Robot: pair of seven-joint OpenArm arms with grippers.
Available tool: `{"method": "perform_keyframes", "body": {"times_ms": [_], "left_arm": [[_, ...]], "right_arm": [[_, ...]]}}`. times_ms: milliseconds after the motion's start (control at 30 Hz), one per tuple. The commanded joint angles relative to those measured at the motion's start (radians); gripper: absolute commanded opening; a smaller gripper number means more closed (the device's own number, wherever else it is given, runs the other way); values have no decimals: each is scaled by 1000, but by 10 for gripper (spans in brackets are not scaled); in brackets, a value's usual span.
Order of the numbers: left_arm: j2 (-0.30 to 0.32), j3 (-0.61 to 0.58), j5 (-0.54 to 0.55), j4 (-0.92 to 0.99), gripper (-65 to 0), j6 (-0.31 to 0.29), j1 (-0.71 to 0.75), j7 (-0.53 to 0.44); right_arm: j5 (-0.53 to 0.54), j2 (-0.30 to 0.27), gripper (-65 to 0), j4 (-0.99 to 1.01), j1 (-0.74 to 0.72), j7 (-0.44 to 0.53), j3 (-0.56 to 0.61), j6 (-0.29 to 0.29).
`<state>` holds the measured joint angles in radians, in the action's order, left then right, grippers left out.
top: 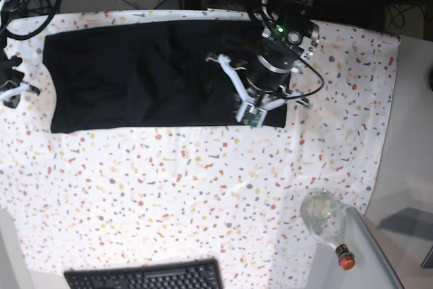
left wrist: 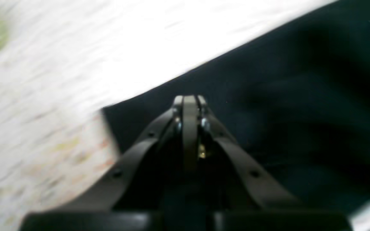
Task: Layout the t-shirt on the table in an organized manner, then fold the t-shirt properly
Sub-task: 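Push the strip end inward with the left gripper to shorten it, then grasp the strip's long edge with both grippers at its two ends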
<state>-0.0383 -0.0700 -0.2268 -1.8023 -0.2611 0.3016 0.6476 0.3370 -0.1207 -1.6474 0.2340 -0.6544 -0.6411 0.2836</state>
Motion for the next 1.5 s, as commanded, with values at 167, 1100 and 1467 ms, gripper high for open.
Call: {"method": "perform_keyframes", "body": {"times_ms": [167,1100,1467], "left_arm": [[-10,43,-158,77,-650,-11,-12,-22],[99,250,-56,-18,-650,-17,146,-42],[272,418,421,333,-650,-17,126,-351]], "right_arm": [[9,-15,-650,-14,-9,20,0,1],[178,-58,-204,168,-92,-143,-24,188],[267,-182,-198,534,-215,-180,-23,388]]}}
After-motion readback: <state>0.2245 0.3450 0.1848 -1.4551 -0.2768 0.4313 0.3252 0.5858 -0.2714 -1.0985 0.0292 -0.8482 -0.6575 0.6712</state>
